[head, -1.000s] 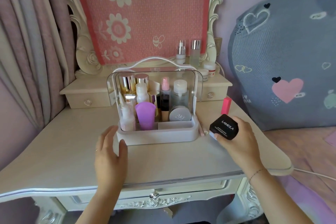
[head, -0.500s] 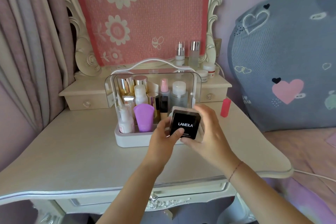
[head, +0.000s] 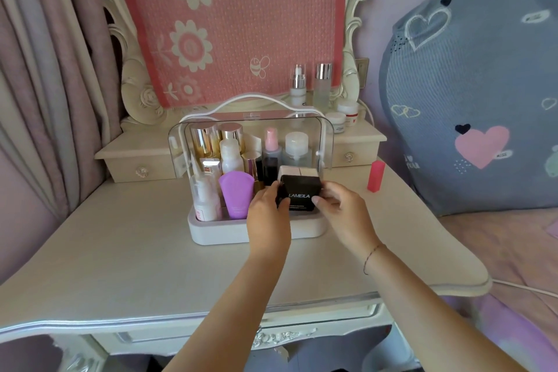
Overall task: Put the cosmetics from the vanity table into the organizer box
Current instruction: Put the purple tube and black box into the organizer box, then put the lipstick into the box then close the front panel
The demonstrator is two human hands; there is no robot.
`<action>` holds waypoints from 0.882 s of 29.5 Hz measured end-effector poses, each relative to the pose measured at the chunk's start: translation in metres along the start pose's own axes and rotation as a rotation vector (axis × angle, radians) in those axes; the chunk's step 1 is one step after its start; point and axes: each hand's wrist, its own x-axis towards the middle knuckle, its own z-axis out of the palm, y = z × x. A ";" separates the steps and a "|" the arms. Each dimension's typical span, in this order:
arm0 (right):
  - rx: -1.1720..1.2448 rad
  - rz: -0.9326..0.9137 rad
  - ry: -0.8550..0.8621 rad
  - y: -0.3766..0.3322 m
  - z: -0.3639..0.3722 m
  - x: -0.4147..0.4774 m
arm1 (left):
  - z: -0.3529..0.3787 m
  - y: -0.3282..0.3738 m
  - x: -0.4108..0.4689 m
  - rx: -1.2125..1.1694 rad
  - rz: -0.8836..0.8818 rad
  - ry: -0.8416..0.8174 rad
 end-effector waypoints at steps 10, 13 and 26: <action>-0.112 0.013 0.058 0.013 0.002 -0.007 | 0.002 -0.003 -0.010 0.068 0.073 -0.060; -0.091 0.016 0.093 0.015 0.003 -0.008 | 0.001 -0.008 -0.012 0.174 0.109 -0.077; -0.218 0.184 0.496 0.064 -0.069 0.050 | -0.029 -0.046 -0.042 0.456 0.362 -0.202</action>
